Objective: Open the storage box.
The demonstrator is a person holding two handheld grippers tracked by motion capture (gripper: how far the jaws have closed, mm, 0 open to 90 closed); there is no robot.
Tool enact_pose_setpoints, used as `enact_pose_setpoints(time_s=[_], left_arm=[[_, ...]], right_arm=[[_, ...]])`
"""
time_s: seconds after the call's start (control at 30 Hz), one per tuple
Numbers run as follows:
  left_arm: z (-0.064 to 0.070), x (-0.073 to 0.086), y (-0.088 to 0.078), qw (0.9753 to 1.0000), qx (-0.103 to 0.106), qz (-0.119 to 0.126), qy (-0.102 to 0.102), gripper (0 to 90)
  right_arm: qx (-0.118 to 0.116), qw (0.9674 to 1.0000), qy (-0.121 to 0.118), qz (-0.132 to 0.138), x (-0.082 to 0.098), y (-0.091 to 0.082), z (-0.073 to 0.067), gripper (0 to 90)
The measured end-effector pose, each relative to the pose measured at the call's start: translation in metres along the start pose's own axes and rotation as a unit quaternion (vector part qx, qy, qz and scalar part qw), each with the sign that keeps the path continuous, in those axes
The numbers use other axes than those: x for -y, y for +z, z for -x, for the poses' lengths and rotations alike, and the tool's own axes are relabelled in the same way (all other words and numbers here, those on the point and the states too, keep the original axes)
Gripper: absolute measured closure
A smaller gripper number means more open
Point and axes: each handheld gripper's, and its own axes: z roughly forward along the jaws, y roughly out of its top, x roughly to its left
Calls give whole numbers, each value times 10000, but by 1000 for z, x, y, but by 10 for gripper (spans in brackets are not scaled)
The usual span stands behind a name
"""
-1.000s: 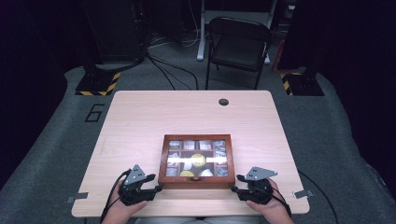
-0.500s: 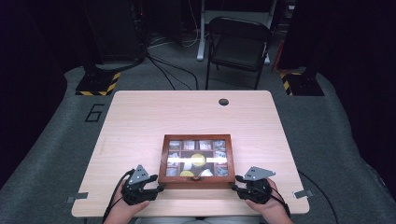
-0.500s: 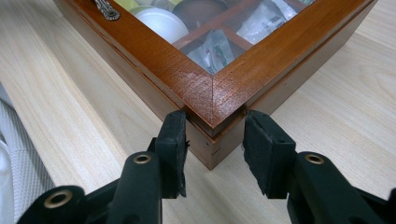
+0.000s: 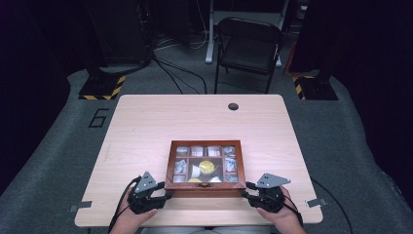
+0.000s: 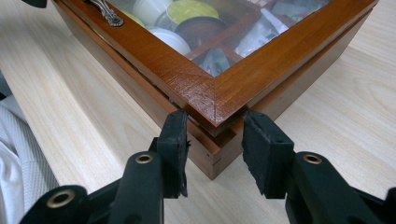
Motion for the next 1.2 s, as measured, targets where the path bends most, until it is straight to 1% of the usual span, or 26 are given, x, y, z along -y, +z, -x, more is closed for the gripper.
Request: enact_pose_setpoints(time_s=[0.03,0.1,0.17,0.2,0.27,0.37,0.4,0.43,0.53,0.6,0.63,0.7,0.77,0.87,0.93,0.97,1.07,1.13,1.2], left_arm=[[-1,0,1,10000,-29,-1,-3,504],[-1,-1,2,9999,-65,60,-85,502],[-3,-2,2,9999,-64,48,-75,498],[-3,-2,2,9999,-68,82,-124,494],[-4,-3,2,9998,-62,139,-158,476],[-3,-5,1,9996,-89,237,-161,466],[-3,-6,0,9996,-89,229,-132,462],[-3,-7,0,9995,-91,256,-146,461],[-3,-9,-1,9995,-71,246,-162,460],[-3,-11,0,9994,22,274,-198,459],[-2,-12,0,9995,41,277,-176,459],[-1,-15,-1,9996,7,247,-138,451],[-2,-17,-2,9993,32,305,-200,448],[-4,-19,-5,9990,6,388,-207,438],[-5,-21,-6,9990,3,401,-208,435],[-5,-23,-6,9990,-4,389,-202,435],[-7,-26,-8,9992,4,365,-170,434],[-8,-28,-9,9990,46,368,-246,434],[-9,-30,-9,9988,27,396,-287,434]], right_arm=[[2,10000,16,23,0,0,0,602],[-33,9999,76,76,-1,-2,0,602],[-49,9999,58,128,-1,-2,2,602],[-53,9999,71,139,-1,-2,2,602],[-32,9998,102,152,-2,-3,2,602],[-31,9997,147,211,-3,-4,2,598],[-55,9996,183,230,-3,-4,2,592],[-67,9995,179,253,-3,-4,3,585],[-33,9993,198,303,-4,-4,3,550],[-4,9992,256,317,-5,-4,2,532],[18,9992,213,337,-6,-4,2,529],[63,9992,177,346,-7,-5,2,521],[88,9990,168,393,-8,-5,1,520],[107,9984,243,495,-10,-7,2,514],[112,9983,263,515,-12,-8,2,513],[111,9982,216,550,-13,-7,3,511],[133,9982,280,520,-16,-7,4,505],[150,9980,281,554,-19,-7,4,503],[204,9979,236,562,-21,-8,4,501]])
